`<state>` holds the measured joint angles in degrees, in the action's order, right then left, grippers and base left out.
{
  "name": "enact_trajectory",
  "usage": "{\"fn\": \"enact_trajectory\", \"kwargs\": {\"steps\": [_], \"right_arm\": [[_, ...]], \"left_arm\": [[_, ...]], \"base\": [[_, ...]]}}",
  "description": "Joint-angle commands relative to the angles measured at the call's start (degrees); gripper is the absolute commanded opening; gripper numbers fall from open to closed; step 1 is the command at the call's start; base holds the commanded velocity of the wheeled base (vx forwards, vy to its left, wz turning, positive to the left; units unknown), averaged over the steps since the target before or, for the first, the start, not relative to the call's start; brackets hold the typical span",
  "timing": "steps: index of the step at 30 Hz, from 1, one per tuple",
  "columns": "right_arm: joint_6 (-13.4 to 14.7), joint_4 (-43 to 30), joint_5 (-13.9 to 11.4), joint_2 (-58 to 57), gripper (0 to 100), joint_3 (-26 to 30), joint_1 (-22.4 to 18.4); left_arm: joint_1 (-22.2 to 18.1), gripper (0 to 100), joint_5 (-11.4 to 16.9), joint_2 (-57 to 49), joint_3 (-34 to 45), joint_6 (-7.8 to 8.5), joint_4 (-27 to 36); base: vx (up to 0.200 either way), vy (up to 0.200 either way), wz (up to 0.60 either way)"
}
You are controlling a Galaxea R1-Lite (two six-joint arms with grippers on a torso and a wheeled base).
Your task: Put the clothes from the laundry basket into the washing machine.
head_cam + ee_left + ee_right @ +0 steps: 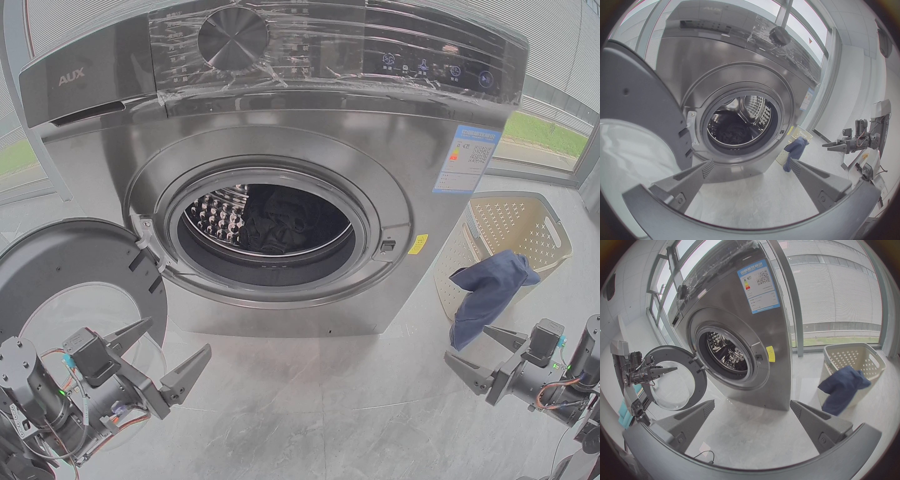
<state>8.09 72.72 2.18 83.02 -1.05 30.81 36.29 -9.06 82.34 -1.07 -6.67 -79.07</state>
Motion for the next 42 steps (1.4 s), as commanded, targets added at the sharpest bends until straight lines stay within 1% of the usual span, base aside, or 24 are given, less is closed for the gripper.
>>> {"fn": "enact_trajectory", "kwargs": {"steps": [1, 3, 4, 7, 8, 9, 10, 12, 13, 15, 16, 18, 21, 26, 30, 40, 42], "right_arm": [[-0.3, -13.0, 0.0, -18.1, 100, 1.0, -3.4], [-0.3, -17.7, -0.1, -22.3, 100, 1.0, -4.2], [-0.4, -20.6, -0.1, -25.1, 100, 0.8, -4.7], [-0.4, -24.6, -0.1, -28.6, 100, -0.3, -5.5], [-0.4, -24.6, -0.1, -28.6, 100, -0.3, -5.5], [-0.3, -27.9, -0.1, -29.9, 100, -1.3, -6.0], [-0.3, -29.2, -0.1, -30.3, 100, -1.8, -6.4], [-0.3, -29.2, -0.1, -30.3, 100, -1.8, -6.4], [-0.3, -31.5, -0.3, -29.7, 100, -2.7, -8.2], [-0.1, -32.0, -0.5, -28.7, 100, -3.0, -9.7], [-0.1, -32.0, -0.5, -28.7, 100, -3.0, -9.7], [0.4, -32.0, -0.6, -26.0, 100, -2.9, -10.9], [0.5, -31.9, -0.6, -24.9, 100, -2.9, -11.0], [0.3, -31.9, -0.6, -24.0, 100, -3.0, -11.1], [0.3, -31.9, -0.5, -22.2, 100, -3.2, -11.2], [0.0, -31.3, -0.6, -18.6, 100, -4.0, -11.1], [0.0, -31.3, -0.6, -18.0, 100, -4.4, -11.0]], "left_arm": [[-2.3, 100, 0.4, -16.3, 1.1, -0.01, 11.4], [-2.3, 100, 0.4, -20.1, 1.0, -0.28, 15.2], [-2.4, 100, 0.1, -22.2, 0.8, -0.36, 18.1], [-2.4, 100, -0.4, -24.9, 0.3, -0.36, 21.7], [-2.4, 100, -0.4, -24.9, 0.3, -0.36, 21.7], [-2.4, 100, -0.4, -26.3, 0.0, -0.45, 23.7], [-2.5, 100, -0.4, -26.7, -0.1, -0.45, 24.3], [-2.5, 100, -0.4, -26.7, -0.1, -0.45, 24.3], [-2.4, 100, -0.4, -26.8, 0.2, -0.28, 24.9], [-2.4, 100, -0.4, -26.7, 0.5, -0.36, 24.9], [-2.4, 100, -0.4, -26.7, 0.5, -0.36, 24.9], [-2.4, 100, -0.3, -26.6, 0.5, -0.71, 24.9], [-2.4, 100, -0.3, -26.5, 0.8, -1.07, 25.0], [-2.4, 100, -0.3, -26.4, 1.0, -1.07, 26.1], [-2.4, 100, -0.3, -26.4, 1.0, -1.59, 27.1], [-2.4, 100, -0.3, -26.7, 1.0, -1.68, 27.4], [-2.4, 100, -0.3, -26.7, 1.0, -1.95, 27.8]], "base": [[0.0, 0.0, 0.0], [0.0, 0.0, 0.0], [0.0, 0.0, 0.0], [0.0, 0.0, 0.0], [0.0, 0.0, 0.0], [0.0, -0.2, 0.0], [0.0, -0.2, 0.0], [0.0, -0.2, 0.0], [0.0, -0.2, 0.0], [0.0, -0.2, 0.0], [0.0, -0.2, 0.0], [0.0, -0.2, 0.0], [0.0, -0.2, 0.0], [0.0, -0.2, 0.0], [0.0, -0.2, 0.0], [0.0, -0.2, 0.0], [0.0, -0.2, 0.0]]}}
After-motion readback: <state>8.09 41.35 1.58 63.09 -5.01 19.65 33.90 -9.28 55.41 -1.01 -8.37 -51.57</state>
